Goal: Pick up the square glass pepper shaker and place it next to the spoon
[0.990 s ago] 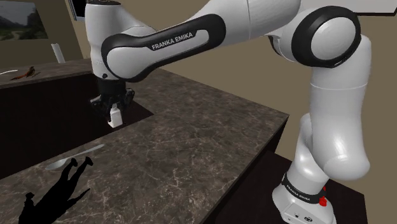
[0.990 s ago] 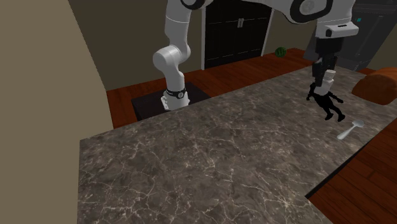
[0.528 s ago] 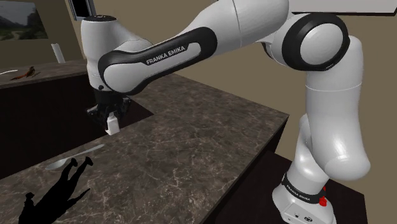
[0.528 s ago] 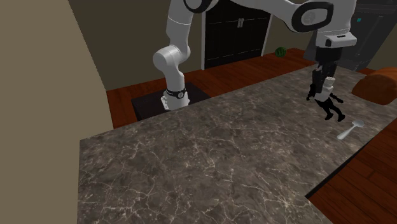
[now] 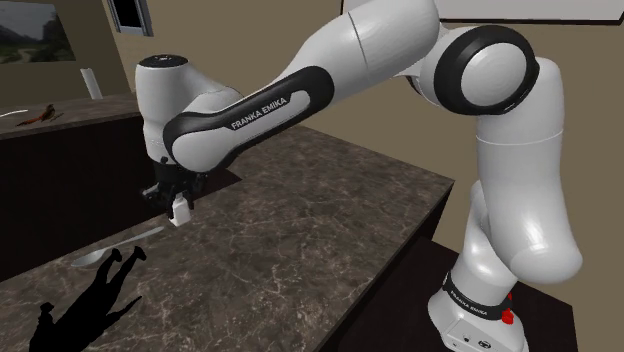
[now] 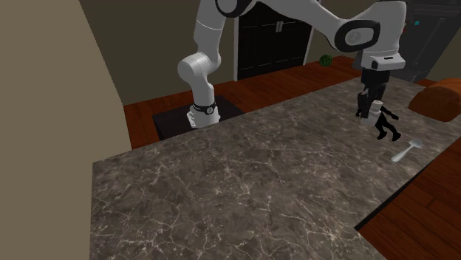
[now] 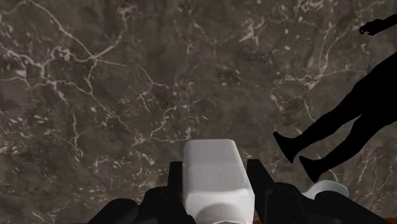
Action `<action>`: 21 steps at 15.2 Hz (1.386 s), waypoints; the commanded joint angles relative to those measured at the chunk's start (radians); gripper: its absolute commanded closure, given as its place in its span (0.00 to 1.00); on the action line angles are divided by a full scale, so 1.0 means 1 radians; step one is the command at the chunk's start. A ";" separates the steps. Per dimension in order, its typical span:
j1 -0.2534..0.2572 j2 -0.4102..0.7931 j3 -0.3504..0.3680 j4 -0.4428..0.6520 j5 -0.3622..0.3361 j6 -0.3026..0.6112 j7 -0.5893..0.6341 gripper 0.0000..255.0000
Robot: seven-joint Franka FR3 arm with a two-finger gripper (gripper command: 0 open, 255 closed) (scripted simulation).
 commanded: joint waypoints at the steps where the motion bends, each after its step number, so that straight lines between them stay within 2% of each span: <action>1: -0.001 0.007 -0.002 -0.017 -0.004 0.025 0.003 1.00; 14: 0.006 0.083 -0.017 -0.085 -0.035 0.166 0.037 1.00; 21: 0.006 0.086 -0.018 -0.086 -0.036 0.170 0.038 1.00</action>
